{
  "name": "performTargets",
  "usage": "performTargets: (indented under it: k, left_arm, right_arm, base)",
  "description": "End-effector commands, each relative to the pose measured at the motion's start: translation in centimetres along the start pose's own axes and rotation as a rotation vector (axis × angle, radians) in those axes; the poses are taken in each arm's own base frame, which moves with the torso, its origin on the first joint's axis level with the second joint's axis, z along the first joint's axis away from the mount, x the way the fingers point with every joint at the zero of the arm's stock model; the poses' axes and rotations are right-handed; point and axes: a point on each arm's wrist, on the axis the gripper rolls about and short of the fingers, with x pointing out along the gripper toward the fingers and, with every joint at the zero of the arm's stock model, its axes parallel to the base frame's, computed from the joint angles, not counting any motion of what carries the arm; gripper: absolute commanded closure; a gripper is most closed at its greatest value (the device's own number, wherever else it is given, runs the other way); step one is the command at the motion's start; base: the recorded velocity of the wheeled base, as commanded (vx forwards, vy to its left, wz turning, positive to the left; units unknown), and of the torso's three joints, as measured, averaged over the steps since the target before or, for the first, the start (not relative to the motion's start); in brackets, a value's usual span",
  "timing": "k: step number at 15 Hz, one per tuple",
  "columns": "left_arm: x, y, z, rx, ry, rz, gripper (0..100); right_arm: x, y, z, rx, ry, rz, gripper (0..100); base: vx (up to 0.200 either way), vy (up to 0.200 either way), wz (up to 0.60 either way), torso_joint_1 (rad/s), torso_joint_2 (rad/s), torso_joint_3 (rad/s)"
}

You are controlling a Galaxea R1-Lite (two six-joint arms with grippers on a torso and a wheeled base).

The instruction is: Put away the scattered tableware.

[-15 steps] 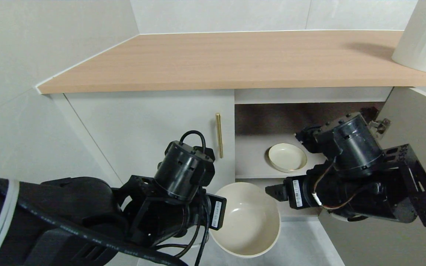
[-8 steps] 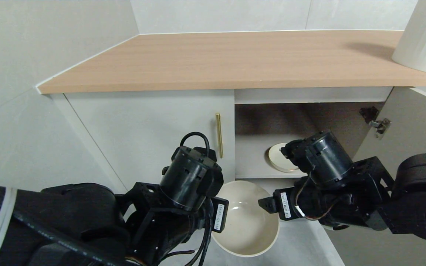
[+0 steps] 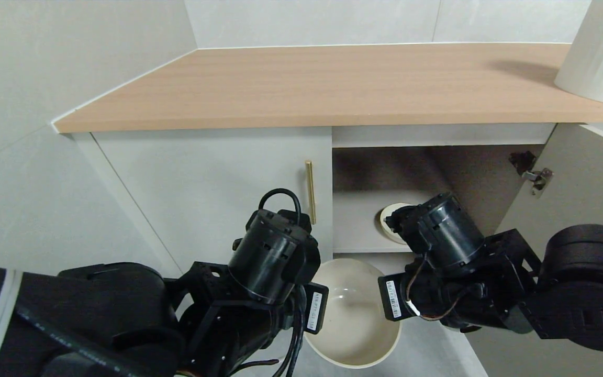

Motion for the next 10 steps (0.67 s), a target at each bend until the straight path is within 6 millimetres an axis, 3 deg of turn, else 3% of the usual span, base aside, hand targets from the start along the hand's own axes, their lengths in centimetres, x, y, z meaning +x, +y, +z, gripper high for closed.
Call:
performTargets:
  k: [1,4,5,10]
  left_arm:
    - [-0.12,0.05,0.03,-0.001,-0.001,0.003,100]
    - [-0.11,0.09,-0.02,0.0,-0.002,0.013,100]
    - [-0.12,0.09,0.05,-0.001,-0.009,0.021,0]
    - [-1.06,0.34,0.87,-0.045,-0.06,0.018,0]
  right_arm:
    - [0.12,-0.05,-0.09,-0.001,0.004,-0.012,100]
    - [0.18,-0.06,-0.15,-0.002,0.006,-0.013,100]
    - [0.18,-0.06,-0.15,-0.002,0.006,-0.013,100]
    - [0.17,-0.14,-0.19,0.0,0.006,-0.018,100]
  base:
    - [0.0,0.0,0.0,0.0,0.0,0.0]
    - [0.0,0.0,0.0,0.0,0.0,0.0]
    - [0.0,0.0,0.0,0.0,0.0,0.0]
    - [0.0,0.0,0.0,0.0,0.0,0.0]
